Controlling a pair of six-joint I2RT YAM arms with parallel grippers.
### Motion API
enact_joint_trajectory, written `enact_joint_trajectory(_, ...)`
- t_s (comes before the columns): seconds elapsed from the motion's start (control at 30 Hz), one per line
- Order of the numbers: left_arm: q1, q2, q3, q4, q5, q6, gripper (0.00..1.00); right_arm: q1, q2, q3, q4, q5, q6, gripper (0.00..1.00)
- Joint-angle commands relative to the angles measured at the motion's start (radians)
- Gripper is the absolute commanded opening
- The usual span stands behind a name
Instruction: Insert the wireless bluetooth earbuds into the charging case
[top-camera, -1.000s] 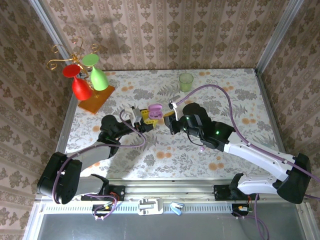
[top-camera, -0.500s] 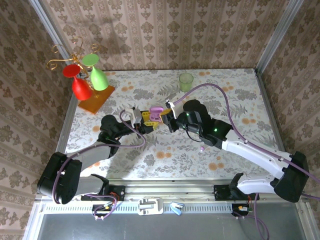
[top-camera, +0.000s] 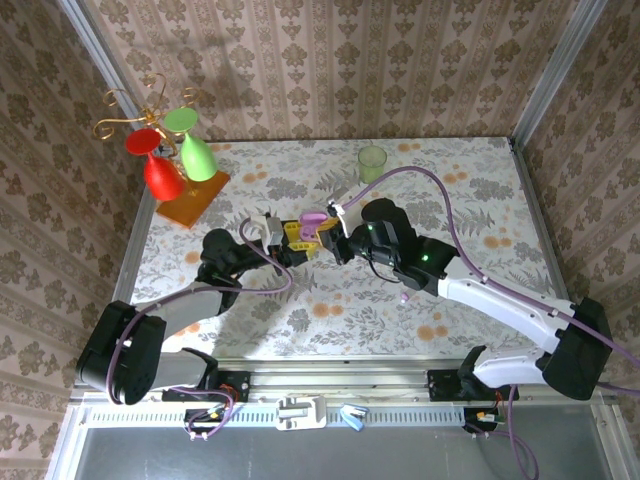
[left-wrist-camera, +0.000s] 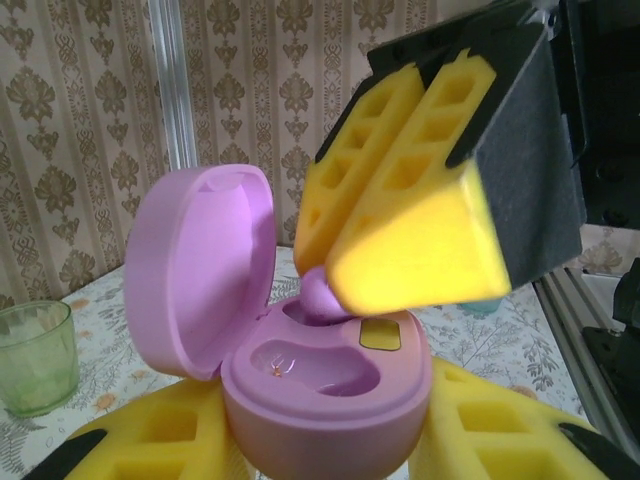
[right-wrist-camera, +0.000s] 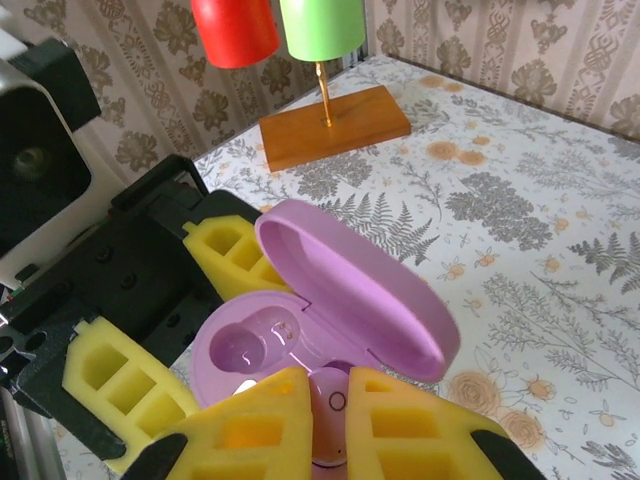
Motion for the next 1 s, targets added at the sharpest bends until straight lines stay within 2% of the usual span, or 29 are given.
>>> enact_joint_trajectory(0.0,0.001,0.006,0.031,0.054,0.022,-0.013,0.16,-0.008,0.013,0.014,0.008,-0.015,-0.023,0.11)
enact_joint_trajectory(0.13,0.003,0.004,0.029,0.054,0.019,-0.012,0.16,-0.009,0.011,0.011,0.008,-0.01,-0.019,0.13)
enact_joint_trajectory(0.3,0.002,0.007,0.028,0.054,0.018,-0.01,0.16,-0.012,-0.017,0.011,0.014,0.004,0.007,0.4)
enact_joint_trajectory(0.57,0.004,0.001,0.023,0.047,0.002,0.007,0.16,-0.015,-0.129,-0.059,0.064,0.03,0.084,0.63)
enact_joint_trajectory(0.77,0.004,-0.008,0.021,0.037,-0.004,0.018,0.16,-0.05,-0.298,-0.201,0.054,0.12,0.215,0.66)
enact_joint_trajectory(0.97,0.005,-0.012,0.019,0.039,-0.004,0.015,0.16,-0.207,-0.437,-0.295,-0.28,0.253,0.454,0.65)
